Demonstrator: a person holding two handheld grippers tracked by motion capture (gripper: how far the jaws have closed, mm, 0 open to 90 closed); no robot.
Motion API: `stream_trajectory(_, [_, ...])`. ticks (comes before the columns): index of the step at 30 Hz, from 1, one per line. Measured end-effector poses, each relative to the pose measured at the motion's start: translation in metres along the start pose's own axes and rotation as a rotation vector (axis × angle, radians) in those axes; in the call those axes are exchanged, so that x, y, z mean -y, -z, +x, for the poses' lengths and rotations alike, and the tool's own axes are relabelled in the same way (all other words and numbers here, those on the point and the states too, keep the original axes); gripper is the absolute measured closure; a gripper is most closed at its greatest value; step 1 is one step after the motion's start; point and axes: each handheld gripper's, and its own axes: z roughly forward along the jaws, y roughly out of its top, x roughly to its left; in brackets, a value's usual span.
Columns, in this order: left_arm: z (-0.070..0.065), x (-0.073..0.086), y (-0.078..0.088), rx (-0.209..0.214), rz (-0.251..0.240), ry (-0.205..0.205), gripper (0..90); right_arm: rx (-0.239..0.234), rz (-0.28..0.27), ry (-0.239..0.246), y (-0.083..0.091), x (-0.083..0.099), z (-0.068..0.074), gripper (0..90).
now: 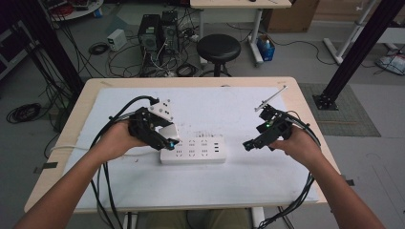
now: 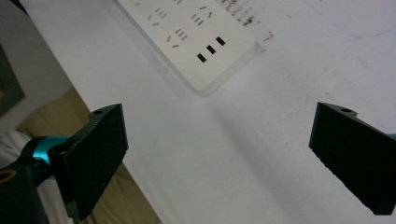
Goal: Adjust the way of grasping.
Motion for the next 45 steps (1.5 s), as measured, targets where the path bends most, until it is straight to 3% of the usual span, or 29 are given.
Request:
stream_trajectory(2, [-0.002,-0.002,-0.003,0.0,-0.001,-0.011,42.5,-0.048,-0.01,-0.064,-0.001,0.001,-0.002,3.8])
stream_trajectory(11, [-0.012,-0.015,-0.014,-0.007,-0.018,-0.051,42.5,-0.244,-0.146,-0.214,-0.005,0.01,0.0,3.8])
stream_trajectory(14, [-0.014,-0.018,-0.018,-0.005,-0.032,-0.059,42.5,-0.272,-0.158,-0.243,-0.006,0.012,0.0,3.8])
stream_trajectory(15, [-0.015,-0.019,-0.019,-0.003,-0.034,-0.062,42.5,-0.303,-0.179,-0.28,-0.008,0.014,0.0,3.8])
stream_trajectory(17, [-0.016,-0.021,-0.022,-0.003,-0.038,-0.067,42.5,-0.327,-0.197,-0.306,-0.009,0.015,0.0,3.8])
stream_trajectory(20, [-0.017,-0.022,-0.024,0.001,-0.043,-0.069,42.5,-0.331,-0.205,-0.328,-0.01,0.015,0.0,3.8])
stream_trajectory(21, [-0.018,-0.023,-0.028,0.01,-0.062,-0.066,42.5,-0.346,-0.209,-0.355,-0.011,0.014,0.002,3.8])
stream_trajectory(29, [-0.023,-0.032,-0.041,0.039,-0.113,-0.064,42.5,-0.395,-0.223,-0.404,-0.016,0.008,0.01,3.8])
stream_trajectory(45, [-0.029,-0.044,-0.058,0.069,-0.17,-0.069,42.5,-0.404,-0.185,-0.427,-0.024,-0.007,0.018,3.9])
